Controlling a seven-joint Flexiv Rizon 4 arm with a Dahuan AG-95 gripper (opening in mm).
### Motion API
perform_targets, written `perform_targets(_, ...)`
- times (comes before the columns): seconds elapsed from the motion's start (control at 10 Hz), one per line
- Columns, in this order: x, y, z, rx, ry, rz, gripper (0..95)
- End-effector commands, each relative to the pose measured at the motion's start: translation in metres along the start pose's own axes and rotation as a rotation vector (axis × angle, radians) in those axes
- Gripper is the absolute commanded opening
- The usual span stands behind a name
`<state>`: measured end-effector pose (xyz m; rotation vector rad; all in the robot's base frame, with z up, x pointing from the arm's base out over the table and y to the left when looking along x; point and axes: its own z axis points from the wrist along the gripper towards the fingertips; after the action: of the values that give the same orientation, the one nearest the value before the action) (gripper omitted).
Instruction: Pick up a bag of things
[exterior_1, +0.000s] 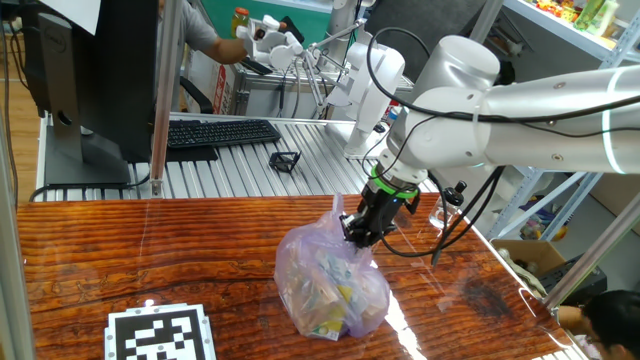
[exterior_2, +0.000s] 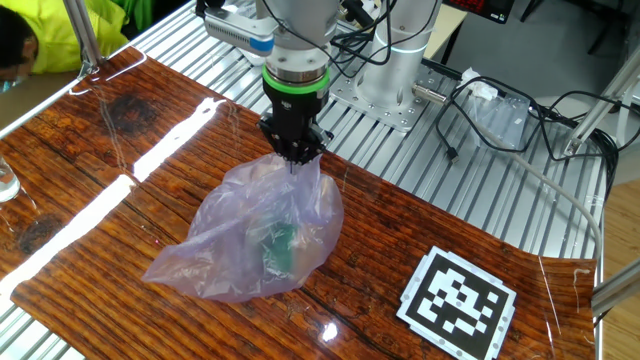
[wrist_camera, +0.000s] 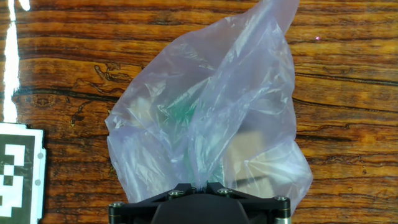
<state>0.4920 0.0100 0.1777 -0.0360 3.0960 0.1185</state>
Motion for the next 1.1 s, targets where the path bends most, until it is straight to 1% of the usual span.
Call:
perform_targets(0.1, 0.0, 0.001, -0.003, 0.003, 0.0, 0.001, 0.0)
perform_targets(0.2, -0.001, 0.002, -0.008, 0.006, 0.003, 0.003, 0.0)
perform_targets(0.4, -0.003, 0.003, -0.013, 0.013, 0.005, 0.005, 0.0)
perform_targets(0.6, -0.005, 0.006, -0.022, 0.022, 0.009, 0.01, 0.0)
perform_targets(0.8, -0.008, 0.009, -0.032, 0.032, 0.015, 0.014, 0.0)
perform_targets(1.0, -0.011, 0.01, -0.039, 0.039, 0.021, 0.015, 0.0)
perform_targets(1.1, -0.013, 0.012, -0.044, 0.047, 0.025, 0.015, 0.0)
